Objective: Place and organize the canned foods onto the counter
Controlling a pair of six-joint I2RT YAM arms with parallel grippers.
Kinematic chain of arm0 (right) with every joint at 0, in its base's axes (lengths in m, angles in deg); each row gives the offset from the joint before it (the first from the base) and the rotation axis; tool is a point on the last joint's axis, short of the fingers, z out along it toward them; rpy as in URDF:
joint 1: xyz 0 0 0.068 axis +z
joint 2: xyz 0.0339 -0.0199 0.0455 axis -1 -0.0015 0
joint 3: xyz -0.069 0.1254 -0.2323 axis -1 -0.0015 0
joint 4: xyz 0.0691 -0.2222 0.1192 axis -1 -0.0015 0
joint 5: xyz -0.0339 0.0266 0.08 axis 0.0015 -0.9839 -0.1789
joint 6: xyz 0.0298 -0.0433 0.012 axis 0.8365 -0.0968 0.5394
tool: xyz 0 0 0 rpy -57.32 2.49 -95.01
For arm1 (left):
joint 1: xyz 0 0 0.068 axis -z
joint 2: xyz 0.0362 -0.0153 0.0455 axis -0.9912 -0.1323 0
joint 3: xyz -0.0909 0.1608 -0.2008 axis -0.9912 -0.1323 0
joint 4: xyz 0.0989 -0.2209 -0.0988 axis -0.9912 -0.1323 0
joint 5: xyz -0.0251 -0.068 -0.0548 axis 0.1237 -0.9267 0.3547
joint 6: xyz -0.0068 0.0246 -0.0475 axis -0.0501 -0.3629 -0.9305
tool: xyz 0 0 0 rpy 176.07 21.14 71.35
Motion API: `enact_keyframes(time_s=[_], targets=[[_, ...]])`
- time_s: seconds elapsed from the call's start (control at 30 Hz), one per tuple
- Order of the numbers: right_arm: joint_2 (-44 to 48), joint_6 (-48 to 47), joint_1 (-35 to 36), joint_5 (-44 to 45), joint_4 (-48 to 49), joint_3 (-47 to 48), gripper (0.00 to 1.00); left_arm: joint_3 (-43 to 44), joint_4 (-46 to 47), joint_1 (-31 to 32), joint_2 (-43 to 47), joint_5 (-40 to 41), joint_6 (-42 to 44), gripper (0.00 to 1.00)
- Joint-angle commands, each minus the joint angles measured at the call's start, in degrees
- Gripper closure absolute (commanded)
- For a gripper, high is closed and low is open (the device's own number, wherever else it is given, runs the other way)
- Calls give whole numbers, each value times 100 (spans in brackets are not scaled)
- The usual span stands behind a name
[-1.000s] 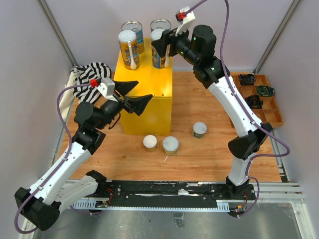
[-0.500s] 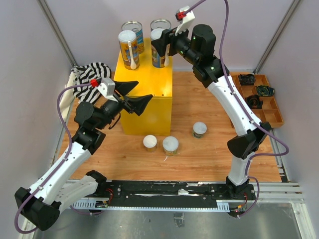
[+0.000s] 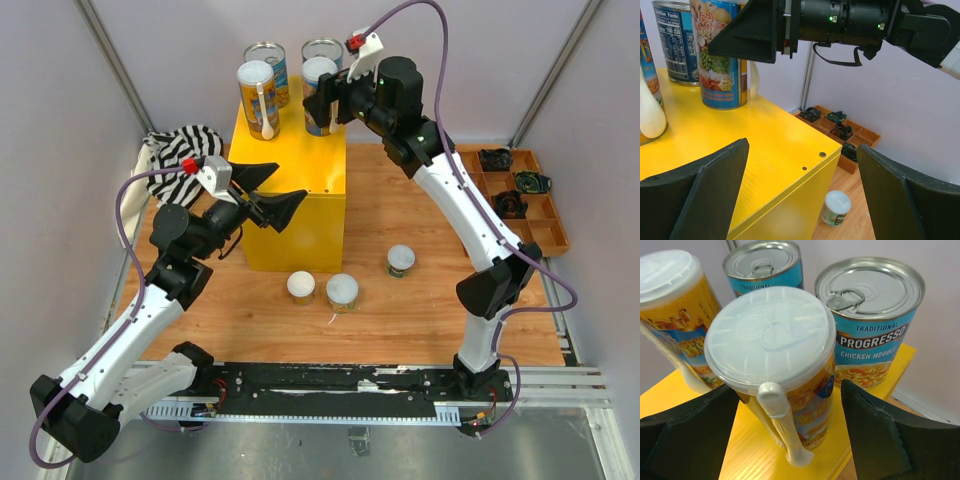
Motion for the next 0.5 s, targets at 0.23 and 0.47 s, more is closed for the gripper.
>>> enact_keyframes(time_s=[0.23, 0.47], targets=[[132, 46, -62, 20, -168, -45, 16, -4, -2, 62, 22, 11, 12, 6], [355, 21, -60, 43, -164, -340, 13, 48, -57, 71, 18, -13, 4, 6]])
